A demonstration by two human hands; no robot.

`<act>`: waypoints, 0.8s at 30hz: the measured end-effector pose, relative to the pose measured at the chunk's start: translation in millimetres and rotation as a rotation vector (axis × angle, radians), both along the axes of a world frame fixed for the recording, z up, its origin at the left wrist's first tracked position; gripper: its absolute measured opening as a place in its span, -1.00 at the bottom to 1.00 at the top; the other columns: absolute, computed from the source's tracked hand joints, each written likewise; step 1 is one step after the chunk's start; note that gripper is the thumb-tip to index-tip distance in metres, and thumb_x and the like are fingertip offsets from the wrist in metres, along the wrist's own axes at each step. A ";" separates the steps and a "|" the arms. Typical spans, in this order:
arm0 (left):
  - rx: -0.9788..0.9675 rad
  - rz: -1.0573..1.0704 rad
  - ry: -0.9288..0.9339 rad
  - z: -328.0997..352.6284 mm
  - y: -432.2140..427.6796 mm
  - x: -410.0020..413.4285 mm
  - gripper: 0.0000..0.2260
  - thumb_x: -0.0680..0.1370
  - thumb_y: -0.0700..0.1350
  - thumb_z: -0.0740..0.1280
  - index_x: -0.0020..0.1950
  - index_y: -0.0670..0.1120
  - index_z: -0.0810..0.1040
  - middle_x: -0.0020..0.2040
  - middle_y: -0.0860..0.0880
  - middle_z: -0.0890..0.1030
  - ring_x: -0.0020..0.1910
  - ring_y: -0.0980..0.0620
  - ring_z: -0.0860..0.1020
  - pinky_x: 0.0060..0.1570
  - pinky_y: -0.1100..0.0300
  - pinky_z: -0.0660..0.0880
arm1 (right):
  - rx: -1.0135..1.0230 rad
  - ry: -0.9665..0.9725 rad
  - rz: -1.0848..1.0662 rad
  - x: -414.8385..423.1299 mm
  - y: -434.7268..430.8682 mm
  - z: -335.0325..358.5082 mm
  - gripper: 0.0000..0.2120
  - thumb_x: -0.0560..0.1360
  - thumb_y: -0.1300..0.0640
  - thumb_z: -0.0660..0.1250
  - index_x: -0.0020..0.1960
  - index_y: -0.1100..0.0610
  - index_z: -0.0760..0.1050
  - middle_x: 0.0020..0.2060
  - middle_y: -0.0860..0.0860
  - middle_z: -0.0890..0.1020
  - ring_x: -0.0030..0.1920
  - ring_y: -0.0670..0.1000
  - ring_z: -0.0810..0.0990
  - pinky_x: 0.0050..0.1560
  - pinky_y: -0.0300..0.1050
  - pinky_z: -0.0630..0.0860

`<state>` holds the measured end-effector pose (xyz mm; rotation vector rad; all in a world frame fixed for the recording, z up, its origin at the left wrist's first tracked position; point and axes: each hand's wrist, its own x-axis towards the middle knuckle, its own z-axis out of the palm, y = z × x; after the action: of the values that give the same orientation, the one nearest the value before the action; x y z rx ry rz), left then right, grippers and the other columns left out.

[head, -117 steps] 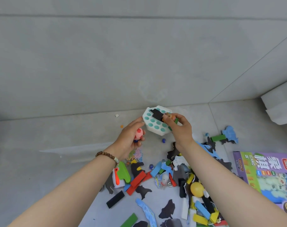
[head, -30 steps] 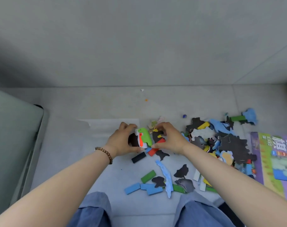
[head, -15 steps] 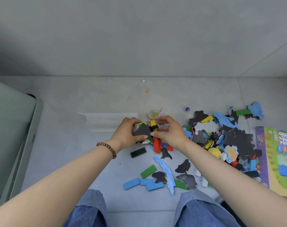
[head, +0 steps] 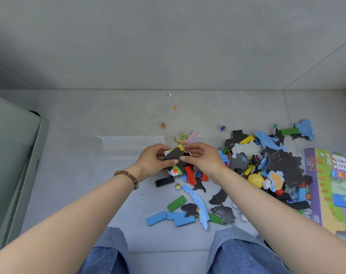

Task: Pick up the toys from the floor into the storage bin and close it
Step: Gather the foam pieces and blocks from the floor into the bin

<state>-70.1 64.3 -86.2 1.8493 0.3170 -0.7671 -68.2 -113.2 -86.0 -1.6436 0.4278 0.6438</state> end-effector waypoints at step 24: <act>-0.247 0.393 -0.093 206.2 101.4 27.7 -0.73 0.49 -0.09 0.42 0.12 -0.16 0.52 -0.13 -0.01 0.69 -0.26 0.15 0.66 -0.30 0.34 0.57 | 0.261 0.018 -0.022 61.9 115.7 197.6 -0.91 0.46 0.19 0.39 -0.04 0.12 0.60 -0.15 0.08 0.65 -0.17 0.01 0.60 -0.09 -0.18 0.50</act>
<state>-42.3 165.7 120.0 1.5212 0.4858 -0.4268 -6.2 2.6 111.7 -1.3850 0.3584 0.6691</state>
